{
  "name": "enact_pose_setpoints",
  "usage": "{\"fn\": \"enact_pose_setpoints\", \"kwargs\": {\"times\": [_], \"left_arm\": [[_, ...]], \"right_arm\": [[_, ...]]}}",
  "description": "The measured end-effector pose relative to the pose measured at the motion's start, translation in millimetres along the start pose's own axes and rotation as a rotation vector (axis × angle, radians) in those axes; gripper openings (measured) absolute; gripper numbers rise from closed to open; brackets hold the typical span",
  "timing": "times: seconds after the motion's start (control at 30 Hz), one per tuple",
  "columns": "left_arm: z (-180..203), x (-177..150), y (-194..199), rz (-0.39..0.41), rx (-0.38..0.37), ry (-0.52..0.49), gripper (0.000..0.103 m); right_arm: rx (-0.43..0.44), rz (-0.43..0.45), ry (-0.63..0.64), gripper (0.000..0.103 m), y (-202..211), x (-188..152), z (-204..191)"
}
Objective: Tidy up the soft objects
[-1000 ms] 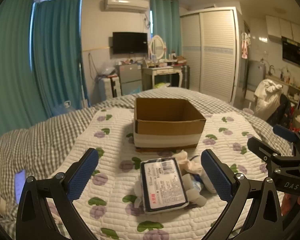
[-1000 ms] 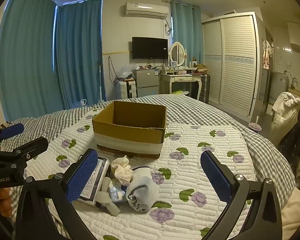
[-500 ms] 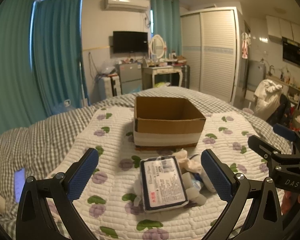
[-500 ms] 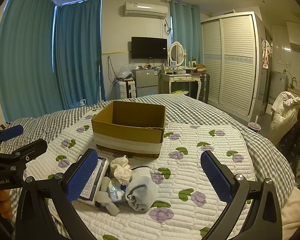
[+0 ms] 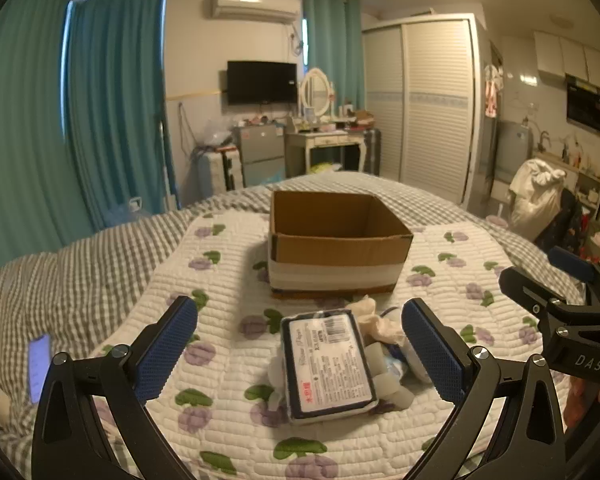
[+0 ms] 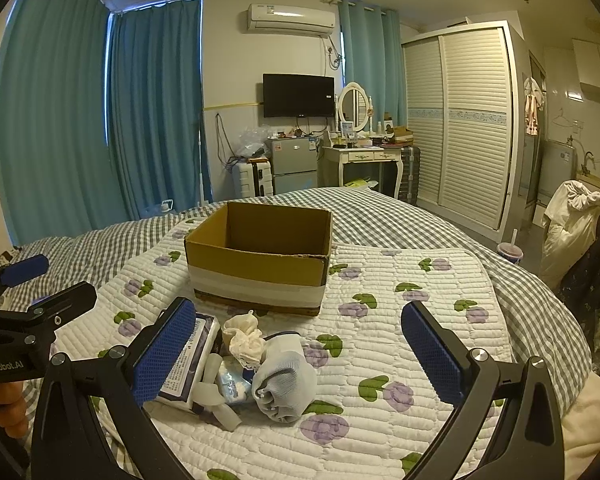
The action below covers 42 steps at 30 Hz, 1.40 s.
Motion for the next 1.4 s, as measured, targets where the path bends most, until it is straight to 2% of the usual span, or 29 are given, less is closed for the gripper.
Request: {"fn": "enact_pose_setpoints", "kwargs": {"times": [1.4], "left_arm": [[4.8,6.7,1.7,0.015,-0.003,-0.008,0.103]], "right_arm": [[-0.010,0.008,0.008,0.103,7.7,8.0,1.1]]}}
Point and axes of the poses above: each gripper's, at about its wrist camera, not at the fingertips, and y roughly against the way its jaws point, z to its right, x to its top, the point moved 3 cm from there along -y, roughly the way its jaws point, and after that the axes turned 6 degrees about z, right-handed, at the moved point
